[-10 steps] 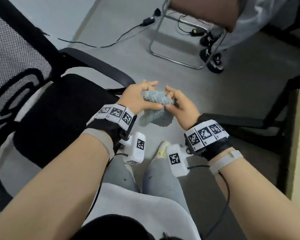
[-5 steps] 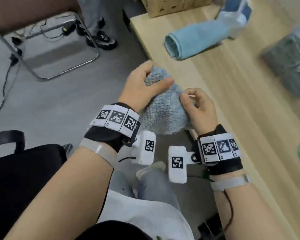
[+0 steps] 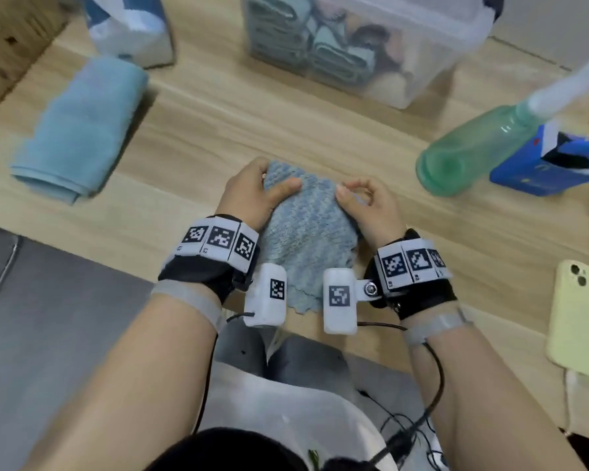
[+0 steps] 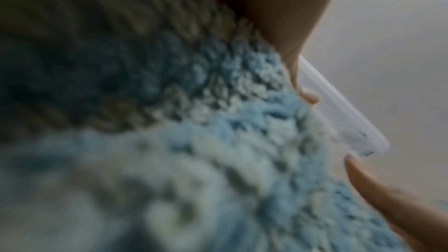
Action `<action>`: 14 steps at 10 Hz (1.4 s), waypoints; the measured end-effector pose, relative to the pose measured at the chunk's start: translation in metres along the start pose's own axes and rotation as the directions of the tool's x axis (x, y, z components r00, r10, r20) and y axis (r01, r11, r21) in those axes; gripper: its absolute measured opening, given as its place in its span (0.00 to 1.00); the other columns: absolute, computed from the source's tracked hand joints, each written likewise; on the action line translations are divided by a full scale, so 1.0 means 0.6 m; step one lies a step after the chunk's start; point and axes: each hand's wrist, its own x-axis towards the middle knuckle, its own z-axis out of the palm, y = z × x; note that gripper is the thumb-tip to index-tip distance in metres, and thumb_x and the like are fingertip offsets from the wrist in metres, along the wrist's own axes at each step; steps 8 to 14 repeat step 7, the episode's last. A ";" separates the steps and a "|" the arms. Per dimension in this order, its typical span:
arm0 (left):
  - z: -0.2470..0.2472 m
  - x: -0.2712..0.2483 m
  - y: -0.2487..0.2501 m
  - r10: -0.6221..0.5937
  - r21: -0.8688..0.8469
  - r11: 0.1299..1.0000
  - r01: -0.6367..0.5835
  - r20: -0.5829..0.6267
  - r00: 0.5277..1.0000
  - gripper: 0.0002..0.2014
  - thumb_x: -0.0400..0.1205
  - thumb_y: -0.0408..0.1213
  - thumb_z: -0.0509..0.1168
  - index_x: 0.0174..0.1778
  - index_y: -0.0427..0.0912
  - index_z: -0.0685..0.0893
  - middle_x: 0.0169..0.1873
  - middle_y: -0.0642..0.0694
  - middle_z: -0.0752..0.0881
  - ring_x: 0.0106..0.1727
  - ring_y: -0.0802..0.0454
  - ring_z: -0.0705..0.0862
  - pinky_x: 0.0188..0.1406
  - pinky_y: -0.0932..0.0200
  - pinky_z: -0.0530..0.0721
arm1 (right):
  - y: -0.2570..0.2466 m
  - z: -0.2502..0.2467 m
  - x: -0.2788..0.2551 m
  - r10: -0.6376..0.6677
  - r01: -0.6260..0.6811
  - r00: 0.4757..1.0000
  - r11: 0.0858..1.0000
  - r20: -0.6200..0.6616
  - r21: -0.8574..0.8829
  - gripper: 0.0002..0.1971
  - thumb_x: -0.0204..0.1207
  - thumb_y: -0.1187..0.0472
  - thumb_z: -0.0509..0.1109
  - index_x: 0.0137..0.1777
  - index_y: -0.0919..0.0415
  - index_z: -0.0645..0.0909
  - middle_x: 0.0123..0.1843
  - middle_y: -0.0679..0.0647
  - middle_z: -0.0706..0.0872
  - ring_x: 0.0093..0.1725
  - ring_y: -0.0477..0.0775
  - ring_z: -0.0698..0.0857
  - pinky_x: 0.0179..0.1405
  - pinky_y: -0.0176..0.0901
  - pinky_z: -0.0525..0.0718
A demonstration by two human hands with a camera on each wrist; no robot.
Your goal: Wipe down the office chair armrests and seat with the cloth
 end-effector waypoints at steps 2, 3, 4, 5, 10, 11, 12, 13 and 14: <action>-0.002 0.048 0.011 -0.019 0.061 0.998 0.012 0.128 0.992 0.27 0.68 0.60 0.66 0.48 0.39 0.79 0.46 0.42 0.87 0.50 0.42 0.85 0.53 0.44 0.82 | 0.016 -0.013 -0.006 0.022 -0.021 0.999 0.999 -0.031 0.029 0.33 0.60 0.65 0.81 0.61 0.44 0.70 0.65 0.54 0.77 0.66 0.59 0.77 0.66 0.63 0.77; -0.007 0.065 0.012 -0.063 0.121 0.992 0.038 0.206 0.976 0.21 0.71 0.56 0.69 0.46 0.42 0.78 0.46 0.44 0.86 0.50 0.43 0.85 0.54 0.45 0.82 | 0.018 -0.002 0.000 0.023 -0.027 0.995 0.999 -0.099 -0.032 0.32 0.60 0.63 0.81 0.61 0.43 0.71 0.61 0.50 0.79 0.64 0.58 0.79 0.64 0.62 0.78; -0.012 0.078 0.006 -0.091 0.179 0.983 0.044 0.264 0.960 0.17 0.73 0.53 0.69 0.45 0.42 0.79 0.47 0.41 0.87 0.51 0.42 0.85 0.54 0.46 0.83 | 0.013 0.002 0.007 0.016 -0.030 0.990 0.995 -0.139 -0.097 0.28 0.61 0.63 0.81 0.59 0.48 0.75 0.55 0.46 0.80 0.61 0.52 0.80 0.65 0.56 0.78; -0.016 0.078 0.006 -0.136 0.196 0.977 0.086 0.256 0.957 0.16 0.74 0.52 0.69 0.44 0.40 0.82 0.43 0.42 0.87 0.46 0.44 0.85 0.47 0.53 0.82 | 0.002 0.001 0.009 0.011 -0.036 0.987 0.988 -0.163 -0.151 0.22 0.65 0.62 0.79 0.57 0.52 0.78 0.52 0.45 0.81 0.48 0.42 0.81 0.54 0.42 0.80; -0.027 0.057 0.011 -0.205 0.182 0.965 0.187 0.086 0.975 0.17 0.73 0.53 0.69 0.33 0.40 0.81 0.28 0.50 0.81 0.32 0.51 0.79 0.28 0.59 0.72 | -0.047 -0.023 0.004 -0.042 0.017 0.945 0.997 -0.323 -0.081 0.11 0.78 0.68 0.62 0.52 0.57 0.83 0.45 0.47 0.83 0.46 0.43 0.81 0.52 0.36 0.78; -0.027 0.057 0.011 -0.205 0.182 0.965 0.187 0.086 0.975 0.17 0.73 0.53 0.69 0.33 0.40 0.81 0.28 0.50 0.81 0.32 0.51 0.79 0.28 0.59 0.72 | -0.047 -0.023 0.004 -0.042 0.017 0.945 0.997 -0.323 -0.081 0.11 0.78 0.68 0.62 0.52 0.57 0.83 0.45 0.47 0.83 0.46 0.43 0.81 0.52 0.36 0.78; -0.027 0.057 0.011 -0.205 0.182 0.965 0.187 0.086 0.975 0.17 0.73 0.53 0.69 0.33 0.40 0.81 0.28 0.50 0.81 0.32 0.51 0.79 0.28 0.59 0.72 | -0.047 -0.023 0.004 -0.042 0.017 0.945 0.997 -0.323 -0.081 0.11 0.78 0.68 0.62 0.52 0.57 0.83 0.45 0.47 0.83 0.46 0.43 0.81 0.52 0.36 0.78; -0.027 0.057 0.011 -0.205 0.182 0.965 0.187 0.086 0.975 0.17 0.73 0.53 0.69 0.33 0.40 0.81 0.28 0.50 0.81 0.32 0.51 0.79 0.28 0.59 0.72 | -0.047 -0.023 0.004 -0.042 0.017 0.945 0.997 -0.323 -0.081 0.11 0.78 0.68 0.62 0.52 0.57 0.83 0.45 0.47 0.83 0.46 0.43 0.81 0.52 0.36 0.78; -0.027 0.057 0.011 -0.205 0.182 0.965 0.187 0.086 0.975 0.17 0.73 0.53 0.69 0.33 0.40 0.81 0.28 0.50 0.81 0.32 0.51 0.79 0.28 0.59 0.72 | -0.047 -0.023 0.004 -0.042 0.017 0.945 0.997 -0.323 -0.081 0.11 0.78 0.68 0.62 0.52 0.57 0.83 0.45 0.47 0.83 0.46 0.43 0.81 0.52 0.36 0.78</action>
